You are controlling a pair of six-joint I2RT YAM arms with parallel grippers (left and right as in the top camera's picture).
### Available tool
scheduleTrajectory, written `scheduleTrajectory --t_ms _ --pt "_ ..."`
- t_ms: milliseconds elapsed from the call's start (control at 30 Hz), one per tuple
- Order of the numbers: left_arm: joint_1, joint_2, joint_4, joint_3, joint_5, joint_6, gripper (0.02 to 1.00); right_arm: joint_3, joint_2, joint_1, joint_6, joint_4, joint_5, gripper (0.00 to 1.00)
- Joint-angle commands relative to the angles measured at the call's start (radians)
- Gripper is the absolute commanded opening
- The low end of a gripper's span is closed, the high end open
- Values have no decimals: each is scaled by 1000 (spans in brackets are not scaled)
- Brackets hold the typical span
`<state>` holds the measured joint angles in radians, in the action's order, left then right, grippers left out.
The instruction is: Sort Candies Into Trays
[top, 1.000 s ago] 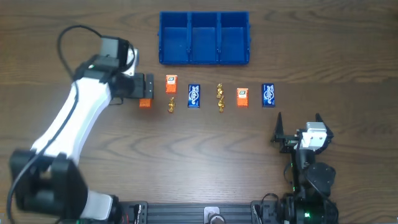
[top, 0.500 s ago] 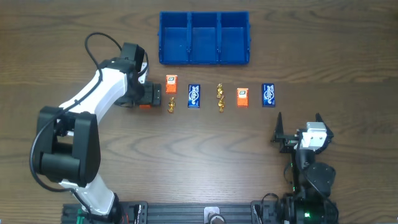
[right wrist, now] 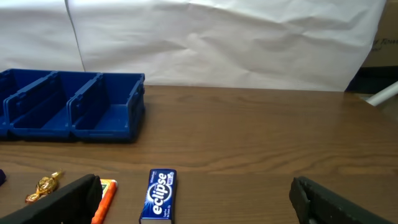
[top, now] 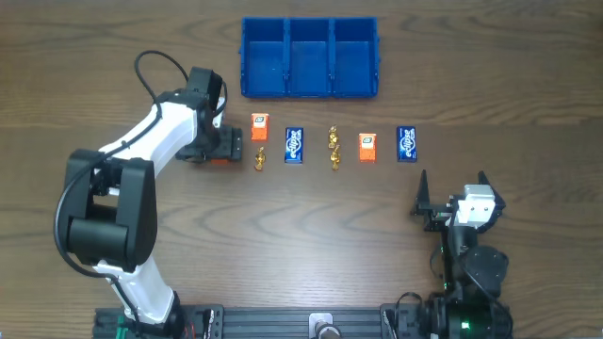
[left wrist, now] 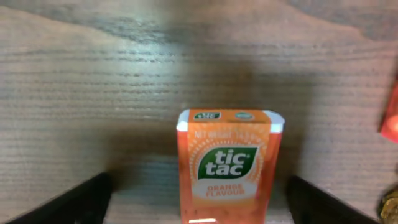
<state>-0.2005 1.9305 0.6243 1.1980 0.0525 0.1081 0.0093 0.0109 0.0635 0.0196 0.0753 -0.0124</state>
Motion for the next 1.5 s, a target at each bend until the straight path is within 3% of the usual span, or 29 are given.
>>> scheduleTrajectory --t_ms 33,167,500,767,967,1233,1500 --pt "-10 26 -16 11 -15 9 667 -1 -6 4 14 8 -8 1000" --pt "-29 26 -23 11 -30 20 503 -1 -6 4 14 8 -8 1000" --pt "-45 26 -28 11 -29 50 215 -1 -6 4 14 8 -8 1000" --pt "-57 -46 57 110 -55 151 165 -1 -6 4 14 8 -8 1000" --pt "-150 -64 220 515 -176 214 159 -1 -6 4 14 8 -8 1000" --pt "-169 192 376 1050 -194 214 163 -1 -6 4 14 8 -8 1000" --pt "-176 402 421 1176 -182 214 169 -1 -6 4 14 8 -8 1000"
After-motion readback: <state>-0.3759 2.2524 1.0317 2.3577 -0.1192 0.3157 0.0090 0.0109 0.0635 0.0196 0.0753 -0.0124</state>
